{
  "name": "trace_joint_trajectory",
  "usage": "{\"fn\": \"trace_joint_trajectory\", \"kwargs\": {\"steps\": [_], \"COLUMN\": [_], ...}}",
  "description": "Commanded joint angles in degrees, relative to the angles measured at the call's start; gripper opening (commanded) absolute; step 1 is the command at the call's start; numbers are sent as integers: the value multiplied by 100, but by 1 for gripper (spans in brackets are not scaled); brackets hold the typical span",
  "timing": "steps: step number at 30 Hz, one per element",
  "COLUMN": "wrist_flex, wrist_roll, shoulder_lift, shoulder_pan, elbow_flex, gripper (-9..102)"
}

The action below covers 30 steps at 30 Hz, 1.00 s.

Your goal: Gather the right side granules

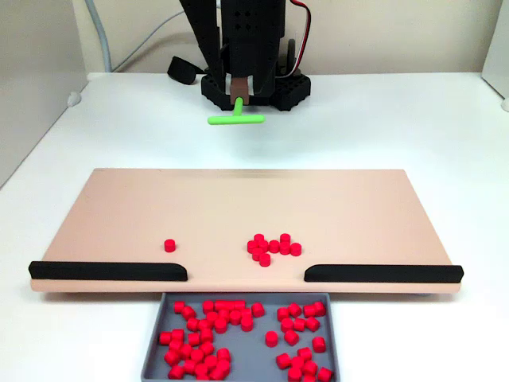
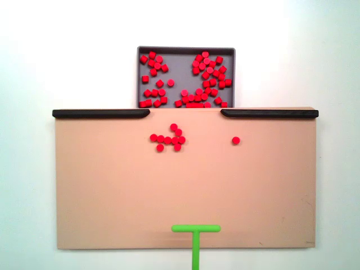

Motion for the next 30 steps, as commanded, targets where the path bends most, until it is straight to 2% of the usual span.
{"fn": "trace_joint_trajectory", "kwargs": {"steps": [1,22,30], "wrist_flex": [-35,-35,-35], "wrist_roll": [35,-26,-396], "shoulder_lift": [35,-220,-352], "shoulder_pan": [-9,26,185], "elbow_flex": [-35,-88,-114], "gripper": [0,0,0]}}
